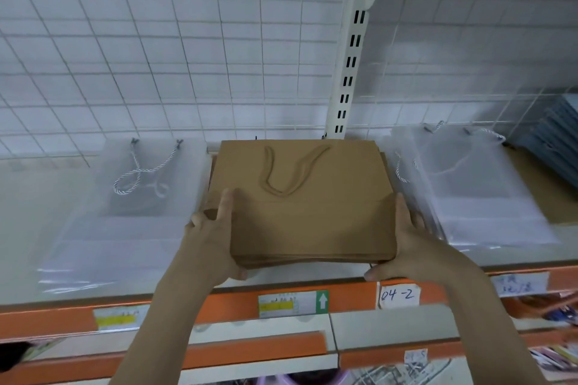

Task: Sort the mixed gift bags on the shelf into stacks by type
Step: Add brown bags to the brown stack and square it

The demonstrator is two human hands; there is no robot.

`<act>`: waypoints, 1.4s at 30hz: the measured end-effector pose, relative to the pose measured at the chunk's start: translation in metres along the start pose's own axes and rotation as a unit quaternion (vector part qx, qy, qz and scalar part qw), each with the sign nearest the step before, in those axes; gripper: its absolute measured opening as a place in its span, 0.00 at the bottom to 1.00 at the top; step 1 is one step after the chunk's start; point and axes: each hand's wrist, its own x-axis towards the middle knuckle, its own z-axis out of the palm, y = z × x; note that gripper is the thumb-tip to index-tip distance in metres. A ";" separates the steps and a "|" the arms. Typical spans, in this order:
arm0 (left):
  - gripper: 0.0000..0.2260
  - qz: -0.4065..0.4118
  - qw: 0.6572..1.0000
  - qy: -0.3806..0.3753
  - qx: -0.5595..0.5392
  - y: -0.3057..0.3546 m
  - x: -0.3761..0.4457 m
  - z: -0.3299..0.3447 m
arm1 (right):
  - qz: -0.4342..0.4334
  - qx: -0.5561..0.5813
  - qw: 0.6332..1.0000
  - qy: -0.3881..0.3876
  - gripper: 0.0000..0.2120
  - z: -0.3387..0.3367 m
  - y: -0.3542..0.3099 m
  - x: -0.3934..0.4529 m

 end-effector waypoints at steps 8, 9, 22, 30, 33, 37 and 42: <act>0.62 0.004 0.999 -0.017 0.029 0.001 0.004 -0.008 | 0.050 -0.029 0.997 0.055 0.60 0.004 -0.010 0.013; 0.62 0.003 0.999 -0.012 0.031 0.002 0.006 -0.009 | 0.059 -0.034 0.996 0.057 0.58 0.003 -0.012 0.014; 0.61 -0.003 0.999 0.008 -0.038 -0.001 0.008 0.006 | 0.081 -0.070 0.992 0.061 0.35 -0.008 -0.010 0.026; 0.64 -0.010 0.998 0.024 -0.064 -0.009 0.013 0.008 | 0.044 -0.040 0.996 0.060 0.37 -0.003 0.001 0.030; 0.61 0.003 0.996 0.048 -0.080 -0.008 0.009 0.009 | 0.031 -0.030 0.997 0.069 0.35 -0.003 0.003 0.030; 0.60 -0.015 0.991 0.091 -0.102 -0.005 0.002 0.011 | 0.030 -0.006 0.997 0.077 0.32 -0.006 0.006 0.025; 0.56 -0.079 0.982 0.135 -0.105 -0.003 -0.004 0.008 | 0.007 0.003 0.994 0.106 0.30 -0.008 0.013 0.020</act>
